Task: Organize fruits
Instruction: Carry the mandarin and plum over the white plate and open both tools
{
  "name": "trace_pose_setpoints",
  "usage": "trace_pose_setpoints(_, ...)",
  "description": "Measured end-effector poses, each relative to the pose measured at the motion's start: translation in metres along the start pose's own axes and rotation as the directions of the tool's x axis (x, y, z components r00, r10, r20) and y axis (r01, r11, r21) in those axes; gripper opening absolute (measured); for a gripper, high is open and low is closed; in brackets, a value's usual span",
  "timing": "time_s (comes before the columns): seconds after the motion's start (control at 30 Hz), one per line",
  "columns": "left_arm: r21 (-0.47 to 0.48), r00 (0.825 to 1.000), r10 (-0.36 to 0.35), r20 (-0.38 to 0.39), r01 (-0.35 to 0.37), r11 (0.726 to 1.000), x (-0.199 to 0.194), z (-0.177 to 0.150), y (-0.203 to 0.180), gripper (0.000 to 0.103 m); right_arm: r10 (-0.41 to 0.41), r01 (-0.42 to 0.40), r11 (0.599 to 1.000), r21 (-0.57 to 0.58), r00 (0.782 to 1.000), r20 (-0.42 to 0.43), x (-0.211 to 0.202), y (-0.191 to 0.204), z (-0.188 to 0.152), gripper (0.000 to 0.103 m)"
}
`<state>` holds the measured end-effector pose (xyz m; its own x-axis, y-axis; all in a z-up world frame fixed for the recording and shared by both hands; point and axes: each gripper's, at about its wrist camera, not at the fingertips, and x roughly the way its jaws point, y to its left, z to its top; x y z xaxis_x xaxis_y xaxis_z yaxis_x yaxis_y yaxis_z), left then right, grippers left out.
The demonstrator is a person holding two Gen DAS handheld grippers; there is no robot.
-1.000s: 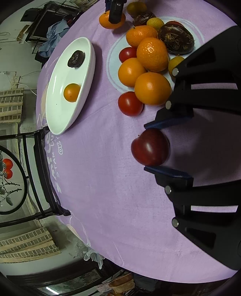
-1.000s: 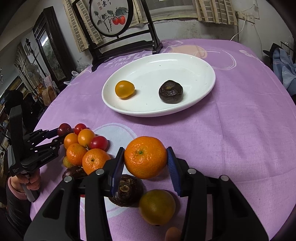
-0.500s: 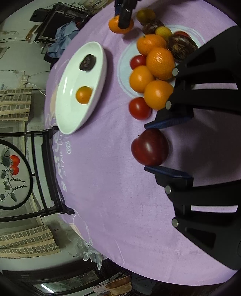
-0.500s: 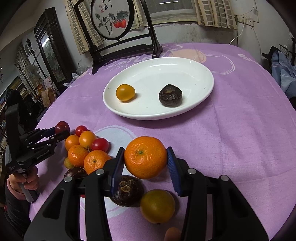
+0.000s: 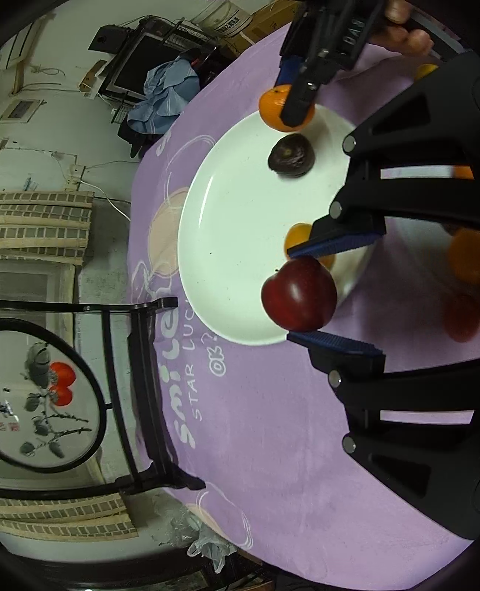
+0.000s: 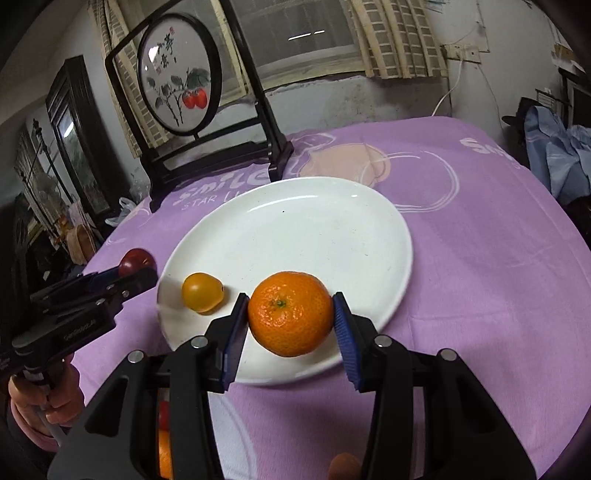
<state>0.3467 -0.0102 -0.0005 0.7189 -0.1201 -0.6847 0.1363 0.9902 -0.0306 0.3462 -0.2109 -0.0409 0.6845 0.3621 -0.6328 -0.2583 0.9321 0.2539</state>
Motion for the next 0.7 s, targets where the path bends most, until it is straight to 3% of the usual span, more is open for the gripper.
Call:
trace_pose_setpoints(0.13,-0.015,0.999,0.0,-0.039,0.0,1.0,0.02,0.007,0.002,0.041,0.035,-0.036,0.999,-0.023,0.999,-0.026,0.009,0.008,0.008,0.05)
trace_pose_setpoints(0.17,-0.022,0.999,-0.002,-0.044,0.001,1.0,0.022,0.008,0.003,0.048,0.042,-0.042,0.999,-0.029,0.999,-0.014,0.006,0.009,0.009,0.055)
trace_pose_setpoints(0.2,-0.022,0.999,0.002,-0.037,-0.003,1.0,0.019,0.008,0.004,0.057,0.047,-0.048,0.998,-0.03,0.999,-0.01,0.0,0.009,0.01,0.069)
trace_pose_setpoints(0.23,-0.022,1.0,0.013,-0.024,-0.013,1.0,0.014,0.008,0.005,0.071,0.058,-0.058,0.998,-0.026,0.998,-0.006,-0.005,0.009,0.01,0.073)
trace_pose_setpoints(0.37,-0.047,0.999,0.01,0.033,-0.009,0.999,-0.016,0.012,0.01,0.092,0.098,-0.098,0.995,0.011,0.995,0.006,-0.029,0.005,0.009,0.075)
trace_pose_setpoints(0.4,-0.068,0.999,0.002,0.036,0.0,0.998,-0.024,0.011,0.013,0.094,0.1,-0.1,0.995,0.028,0.995,0.005,-0.034,0.004,0.007,0.076)
trace_pose_setpoints(0.43,-0.08,0.999,-0.002,0.037,0.005,0.997,-0.028,0.009,0.015,0.095,0.106,-0.106,0.993,0.053,0.994,-0.006,-0.035,0.001,0.005,0.082)
trace_pose_setpoints(0.47,-0.085,0.999,-0.003,0.036,0.006,0.996,-0.031,0.006,0.016,0.095,0.116,-0.115,0.991,0.072,0.993,-0.017,-0.035,-0.002,0.003,0.095)
trace_pose_setpoints(0.5,-0.085,0.999,0.0,0.032,0.002,0.996,-0.035,0.001,0.018,0.096,0.133,-0.13,0.985,0.11,0.991,-0.026,-0.035,-0.006,-0.001,0.098)
trace_pose_setpoints(0.57,-0.072,0.999,0.022,0.029,-0.02,0.997,-0.041,-0.01,0.02,0.096,0.192,-0.186,0.97,0.158,0.981,-0.026,-0.039,-0.01,-0.01,0.098)
trace_pose_setpoints(0.7,-0.048,0.996,0.074,0.044,-0.072,0.996,-0.059,-0.035,0.027,0.097,0.26,-0.256,0.955,0.149,0.966,-0.01,-0.056,-0.008,-0.021,0.102)
